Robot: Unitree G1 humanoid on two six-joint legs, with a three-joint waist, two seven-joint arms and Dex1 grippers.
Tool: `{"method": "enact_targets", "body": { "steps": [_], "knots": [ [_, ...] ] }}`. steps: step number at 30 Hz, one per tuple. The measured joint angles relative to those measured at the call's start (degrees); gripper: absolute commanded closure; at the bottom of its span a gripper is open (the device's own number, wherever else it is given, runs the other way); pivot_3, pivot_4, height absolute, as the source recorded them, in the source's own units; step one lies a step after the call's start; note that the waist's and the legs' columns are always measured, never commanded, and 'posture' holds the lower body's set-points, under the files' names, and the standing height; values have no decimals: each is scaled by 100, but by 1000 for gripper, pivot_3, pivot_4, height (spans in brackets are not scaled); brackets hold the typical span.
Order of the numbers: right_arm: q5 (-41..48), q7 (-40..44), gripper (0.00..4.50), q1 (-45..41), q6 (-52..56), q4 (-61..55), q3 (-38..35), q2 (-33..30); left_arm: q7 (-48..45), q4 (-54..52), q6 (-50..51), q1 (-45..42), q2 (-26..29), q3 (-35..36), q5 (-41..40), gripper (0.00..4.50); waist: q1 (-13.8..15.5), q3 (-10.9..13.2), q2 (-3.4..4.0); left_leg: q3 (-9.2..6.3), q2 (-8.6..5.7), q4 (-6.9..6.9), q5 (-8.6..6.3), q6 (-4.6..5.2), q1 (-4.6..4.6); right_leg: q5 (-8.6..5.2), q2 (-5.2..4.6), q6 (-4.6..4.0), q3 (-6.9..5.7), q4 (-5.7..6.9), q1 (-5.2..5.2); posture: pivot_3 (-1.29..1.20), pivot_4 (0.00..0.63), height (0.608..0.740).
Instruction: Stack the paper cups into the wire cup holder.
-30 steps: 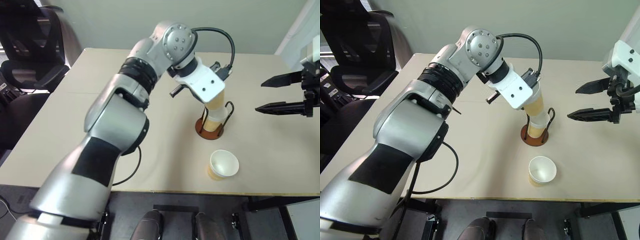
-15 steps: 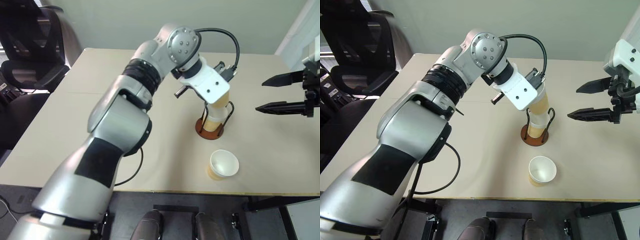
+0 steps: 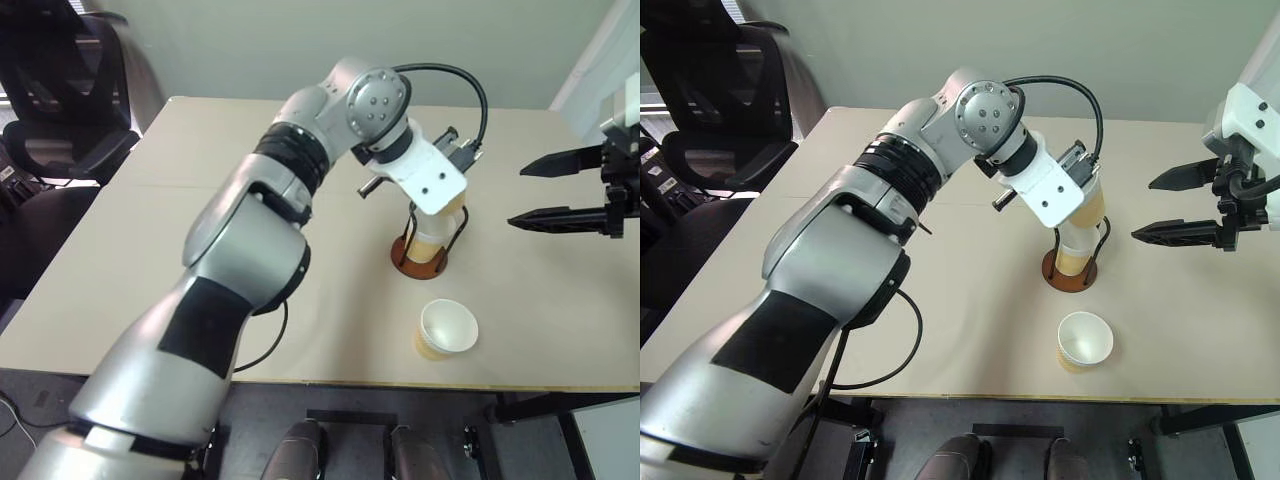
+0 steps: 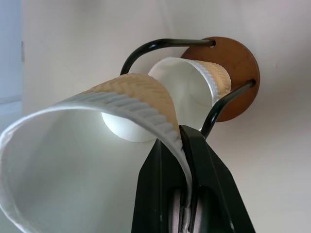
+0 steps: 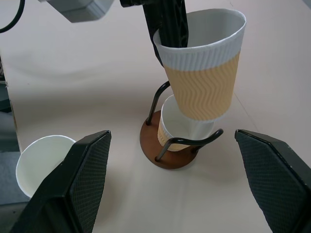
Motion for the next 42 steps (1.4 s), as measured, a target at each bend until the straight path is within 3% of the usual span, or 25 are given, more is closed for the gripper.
{"method": "enact_targets", "body": {
  "steps": [26, 29, 40, 42],
  "knots": [
    [146, -120, 341, 63, 55, -75, -14, -48, 111, 49, 29, 150, -104, -268, 350, 4430, 1, 0, 0, 0, 0, 8, 0, 0, 1, 1, 0, 3, -1, 6, 2, 0, 150, 740],
    [170, -134, 341, 89, 57, -100, -15, -49, 101, 49, 57, 149, -104, -280, 355, 3835, 1, 0, 0, 0, 0, 8, 0, 0, 1, 2, 0, 3, 0, 5, 2, 0, 150, 740],
    [167, -145, 341, 157, 45, -122, -17, -95, -121, 95, 177, 173, -129, 16, 62, 12, 3, 0, 0, 1, -1, 9, -4, 9, 4, 2, 0, 4, -1, 6, 6, 0, 150, 740],
    [162, -145, 341, 195, 44, -114, -17, -109, -140, 97, 263, 169, -116, 197, -104, 12, 2, 0, 0, 1, 0, 9, -3, 8, 4, 2, 0, 5, 0, 6, 6, 0, 150, 740]
  ]
}}
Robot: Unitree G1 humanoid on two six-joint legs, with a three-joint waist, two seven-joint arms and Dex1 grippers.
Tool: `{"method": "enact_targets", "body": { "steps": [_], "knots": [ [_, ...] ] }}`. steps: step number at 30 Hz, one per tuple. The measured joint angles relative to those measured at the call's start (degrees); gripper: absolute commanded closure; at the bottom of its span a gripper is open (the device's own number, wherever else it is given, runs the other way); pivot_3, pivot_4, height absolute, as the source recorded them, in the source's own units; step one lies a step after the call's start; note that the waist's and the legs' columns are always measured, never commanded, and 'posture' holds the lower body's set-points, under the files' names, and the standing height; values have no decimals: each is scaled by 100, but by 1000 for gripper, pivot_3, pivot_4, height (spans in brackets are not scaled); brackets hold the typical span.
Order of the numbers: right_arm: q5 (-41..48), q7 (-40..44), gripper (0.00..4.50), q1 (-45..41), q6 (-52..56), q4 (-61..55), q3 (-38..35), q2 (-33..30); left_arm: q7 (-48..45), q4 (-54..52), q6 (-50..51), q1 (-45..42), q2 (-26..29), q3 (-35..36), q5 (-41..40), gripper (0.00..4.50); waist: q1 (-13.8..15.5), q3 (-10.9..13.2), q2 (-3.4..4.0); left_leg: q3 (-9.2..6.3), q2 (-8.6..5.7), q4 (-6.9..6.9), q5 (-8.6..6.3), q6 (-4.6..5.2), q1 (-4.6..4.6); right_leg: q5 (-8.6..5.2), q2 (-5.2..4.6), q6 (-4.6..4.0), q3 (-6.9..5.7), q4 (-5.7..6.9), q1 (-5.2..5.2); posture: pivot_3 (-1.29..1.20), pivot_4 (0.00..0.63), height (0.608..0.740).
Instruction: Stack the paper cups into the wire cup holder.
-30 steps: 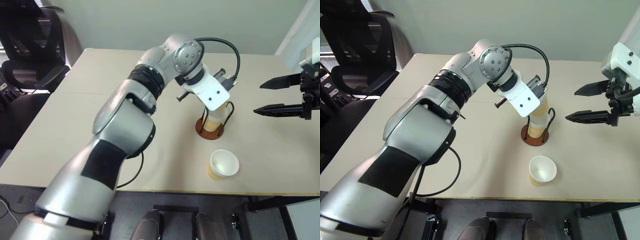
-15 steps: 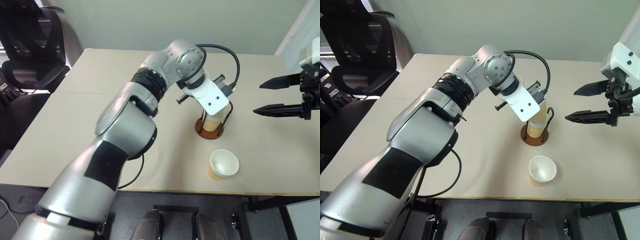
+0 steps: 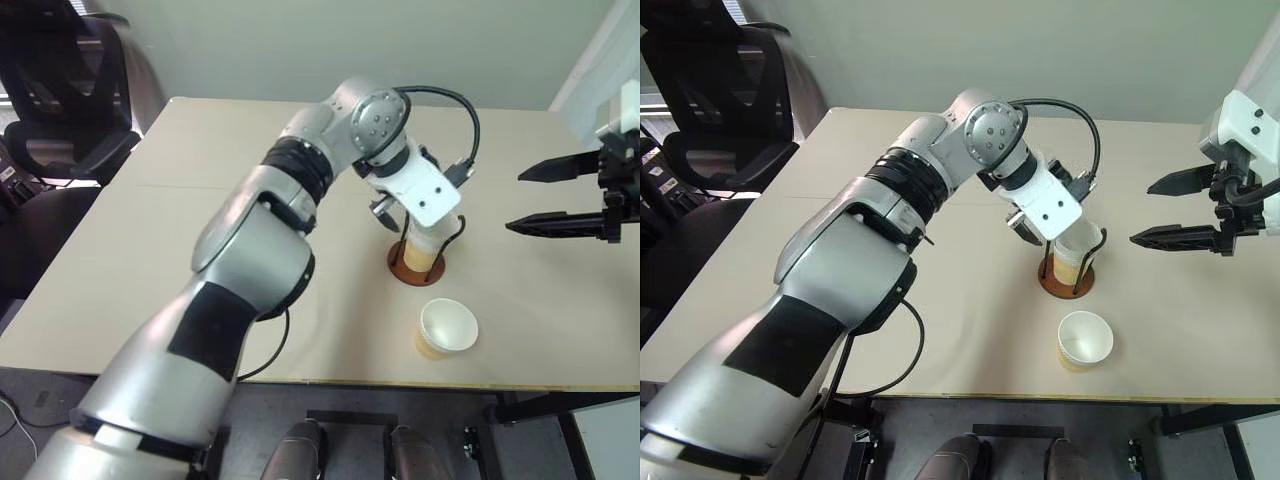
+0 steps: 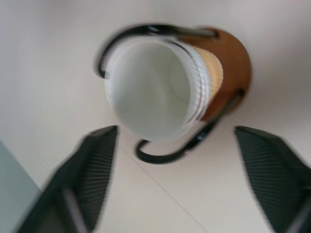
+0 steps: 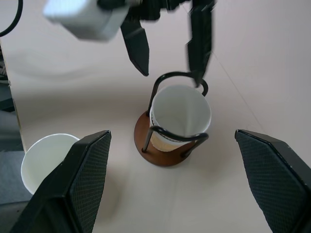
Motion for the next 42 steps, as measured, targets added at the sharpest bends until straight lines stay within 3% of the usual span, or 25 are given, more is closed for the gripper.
{"method": "enact_targets", "body": {
  "steps": [5, 9, 14, 18, 22, 26, 30, 35, 42],
  "knots": [
    [12, -1, 341, 29, 26, -11, -1, -60, -631, 9, 451, -12, 155, 652, -662, 12, -7, 0, 0, 1, 1, 0, 1, -1, 0, -1, 1, 1, 0, 0, -1, 0, 150, 740],
    [248, 3, 341, 207, 323, -297, -98, -104, -1536, 9, 995, 23, 684, 1161, -1220, 12, -23, -2, 3, 1, 2, -2, 6, -9, 1, -2, 5, 1, 0, 3, -3, 0, 150, 740],
    [991, -64, 341, 496, 1040, -996, -423, -75, -1703, 5, 1646, 172, 1119, 1181, -1904, 12, -3, -3, 4, 1, 0, 2, 11, -14, 0, -3, 3, 0, -3, 1, 0, 0, 150, 740],
    [1536, -266, 341, 838, 1462, -1575, -682, 35, -1714, -426, 2305, 542, 1495, 619, -2975, 12, 4, -3, 5, 1, 0, 11, 14, -19, -2, -2, 0, 1, -6, 2, 0, 0, 150, 740],
    [1788, -501, 341, 1206, 1570, -1910, -855, 48, -1722, -1591, 3325, 951, 2236, -373, -4588, 12, -11, -2, 5, 3, 0, 16, 24, -28, -2, -3, 21, 1, -29, 16, -4, 0, 150, 740],
    [1311, -441, 341, 2193, 1017, -2376, -910, -466, -1724, -2982, 4133, 1283, 3295, -1324, -6105, 12, -3, -9, 13, -4, 4, 7, 23, -31, 10, -12, 5, -7, -7, 16, 4, 0, 150, 740],
    [1070, -446, 341, 2738, 580, -2735, -973, -497, -1725, -4376, 4736, 1701, 4174, -2149, -7367, 12, -18, -8, 11, 1, -1, 6, 27, -37, 23, -14, 7, -2, -2, 21, 18, 0, 150, 740],
    [976, -478, 341, 3076, 389, -2970, -1107, -509, -1726, -5622, 4727, 2330, 5155, -2923, -7947, 12, -66, -12, 14, 1, -2, 7, 29, -40, 45, -21, 12, -18, 7, 17, 36, 0, 150, 740],
    [778, -478, 341, 3056, -1, -2912, -1053, -607, -1725, -5826, 4457, 2409, 5442, -3240, -7957, 12, -49, -9, 10, -25, -8, 4, 29, -4, 39, 1, 18, -75, -2, 12, 39, 0, 150, 740]
  ]
}}
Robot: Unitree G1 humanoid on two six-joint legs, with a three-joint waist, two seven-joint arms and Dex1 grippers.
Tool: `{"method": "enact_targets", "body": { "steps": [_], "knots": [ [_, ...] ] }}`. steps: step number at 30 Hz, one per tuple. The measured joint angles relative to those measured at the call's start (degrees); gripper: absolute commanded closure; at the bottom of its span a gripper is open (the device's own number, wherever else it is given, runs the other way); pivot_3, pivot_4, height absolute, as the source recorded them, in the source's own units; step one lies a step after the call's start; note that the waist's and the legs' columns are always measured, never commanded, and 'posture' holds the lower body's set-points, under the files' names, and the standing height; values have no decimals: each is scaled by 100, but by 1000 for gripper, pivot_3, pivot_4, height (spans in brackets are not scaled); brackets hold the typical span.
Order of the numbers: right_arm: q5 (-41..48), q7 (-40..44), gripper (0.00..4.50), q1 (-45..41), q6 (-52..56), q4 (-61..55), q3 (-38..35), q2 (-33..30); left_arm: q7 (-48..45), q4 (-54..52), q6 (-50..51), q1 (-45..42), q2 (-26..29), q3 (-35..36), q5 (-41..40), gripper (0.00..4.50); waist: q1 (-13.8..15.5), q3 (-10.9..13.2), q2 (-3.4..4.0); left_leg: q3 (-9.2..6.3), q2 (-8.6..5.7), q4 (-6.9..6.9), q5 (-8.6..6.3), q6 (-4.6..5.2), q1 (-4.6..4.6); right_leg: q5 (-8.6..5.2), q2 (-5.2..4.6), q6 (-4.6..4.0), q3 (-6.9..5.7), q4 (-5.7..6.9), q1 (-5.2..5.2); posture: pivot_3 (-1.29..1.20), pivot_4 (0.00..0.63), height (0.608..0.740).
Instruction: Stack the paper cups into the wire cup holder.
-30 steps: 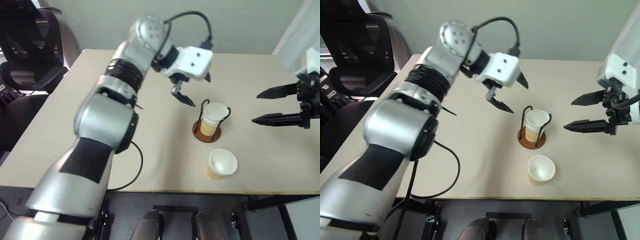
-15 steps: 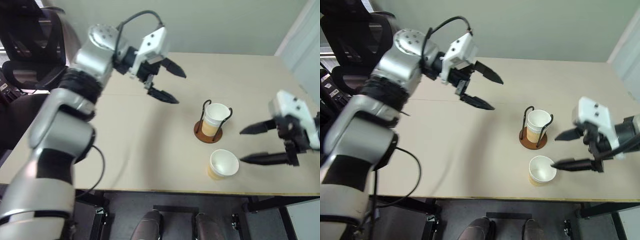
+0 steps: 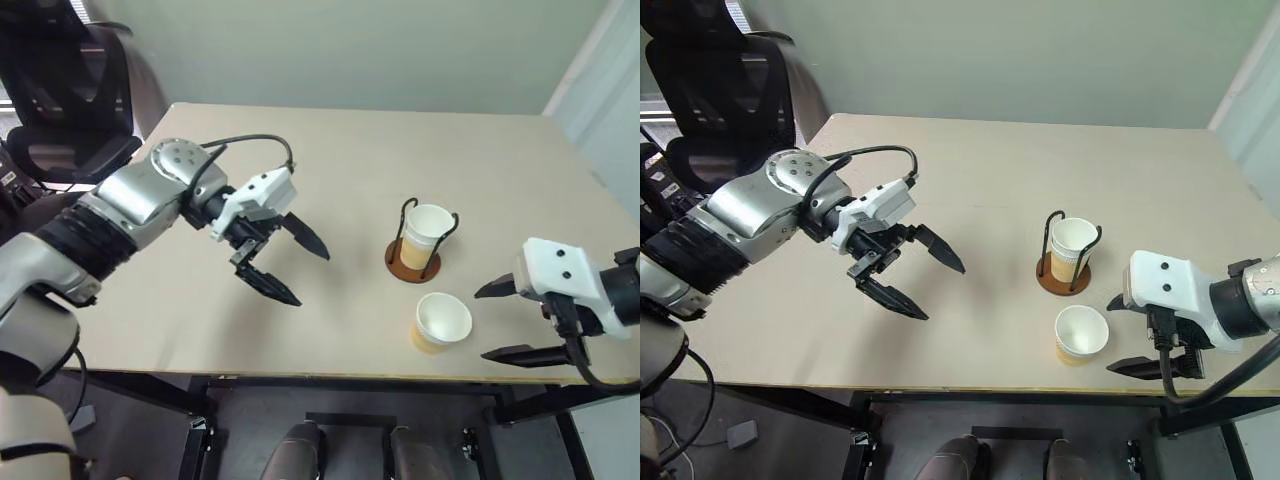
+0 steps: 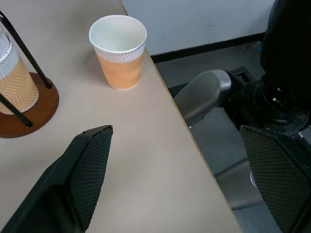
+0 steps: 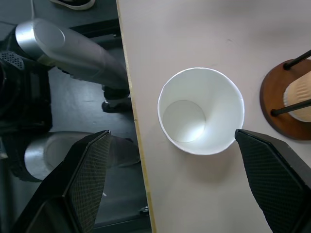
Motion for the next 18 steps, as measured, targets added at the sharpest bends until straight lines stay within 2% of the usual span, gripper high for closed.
{"method": "enact_targets", "body": {
  "steps": [11, 18],
  "knots": [
    [-719, -32, 341, -922, -586, 286, 1463, 352, 0, 282, -335, 34, -181, 36, 176, 12, -52, 0, 0, -10, 6, -30, 29, -18, -6, 23, 9, -13, -4, 1, -20, 0, 150, 740],
    [-1116, 18, 341, -985, -729, 261, 2013, 515, 0, 351, -331, 34, -251, 141, 220, 12, -48, 0, 0, -7, 8, -56, 57, -70, -18, 15, 4, -5, -9, -26, -28, 0, 150, 740]
  ]
}}
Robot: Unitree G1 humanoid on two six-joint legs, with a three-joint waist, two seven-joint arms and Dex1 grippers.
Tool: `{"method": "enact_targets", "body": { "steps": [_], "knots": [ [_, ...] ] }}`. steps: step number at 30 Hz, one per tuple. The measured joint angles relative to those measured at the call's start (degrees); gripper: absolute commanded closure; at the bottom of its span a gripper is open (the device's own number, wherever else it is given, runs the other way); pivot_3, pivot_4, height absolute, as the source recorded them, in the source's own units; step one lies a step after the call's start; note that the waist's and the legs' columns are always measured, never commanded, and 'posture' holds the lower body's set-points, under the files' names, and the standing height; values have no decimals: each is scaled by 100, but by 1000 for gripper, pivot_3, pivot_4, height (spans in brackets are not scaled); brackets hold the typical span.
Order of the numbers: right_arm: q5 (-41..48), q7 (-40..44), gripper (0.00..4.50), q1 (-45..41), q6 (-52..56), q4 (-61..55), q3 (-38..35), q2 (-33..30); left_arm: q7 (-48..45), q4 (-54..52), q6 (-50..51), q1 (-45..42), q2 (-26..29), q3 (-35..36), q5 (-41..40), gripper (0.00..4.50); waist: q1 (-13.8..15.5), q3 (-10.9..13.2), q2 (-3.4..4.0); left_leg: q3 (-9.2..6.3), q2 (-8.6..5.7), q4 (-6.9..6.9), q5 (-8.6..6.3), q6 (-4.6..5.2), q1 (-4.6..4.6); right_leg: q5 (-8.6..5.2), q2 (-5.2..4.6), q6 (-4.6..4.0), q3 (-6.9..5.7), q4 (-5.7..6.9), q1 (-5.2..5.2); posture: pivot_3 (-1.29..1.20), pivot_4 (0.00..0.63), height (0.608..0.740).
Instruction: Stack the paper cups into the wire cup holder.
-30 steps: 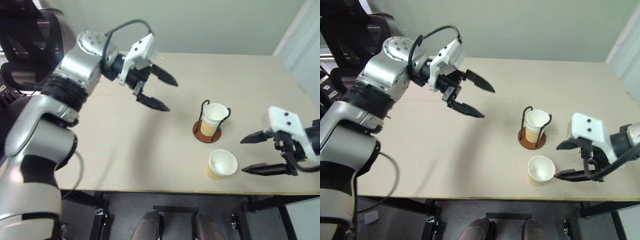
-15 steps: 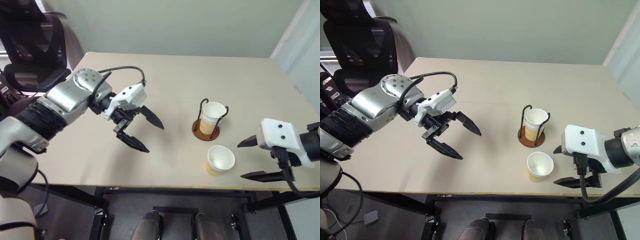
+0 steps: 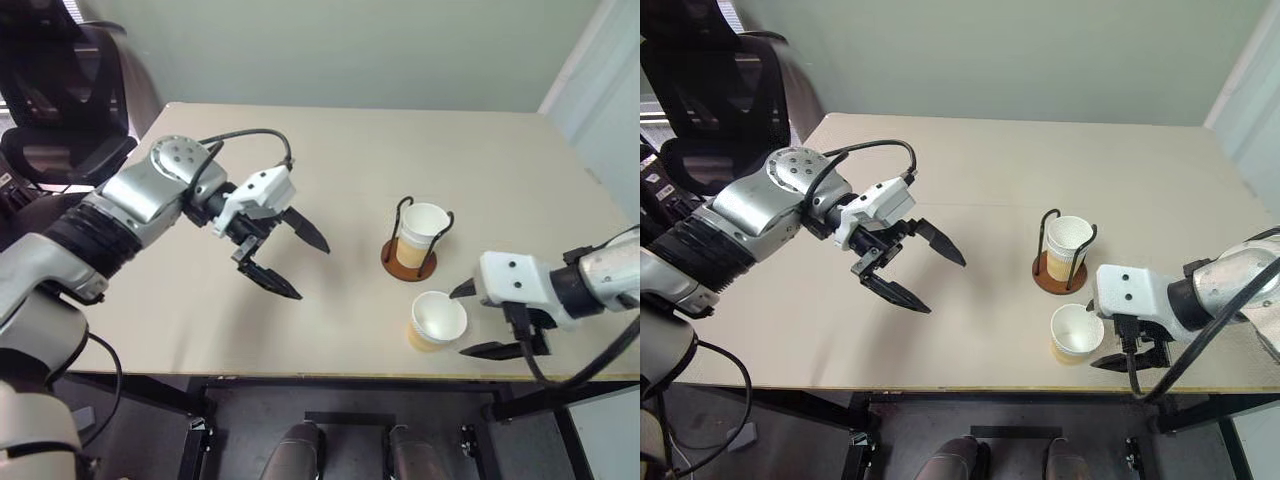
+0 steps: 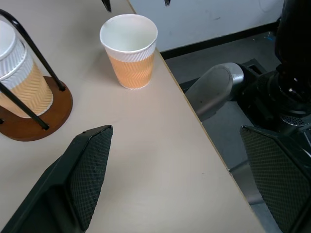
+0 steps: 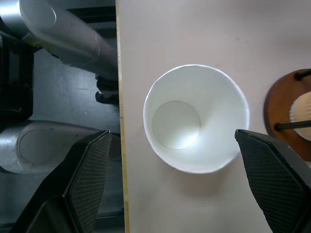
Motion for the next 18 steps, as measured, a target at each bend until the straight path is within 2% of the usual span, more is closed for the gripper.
{"method": "enact_targets", "body": {
  "steps": [18],
  "knots": [
    [-1241, 239, 341, 97, -720, -129, 835, 139, 0, 255, 7, 3, -129, 229, 88, 12, 0, 0, -1, 3, -1, -1, -34, 32, 1, -10, -6, 4, 0, -6, 2, 0, 150, 740]
  ]
}}
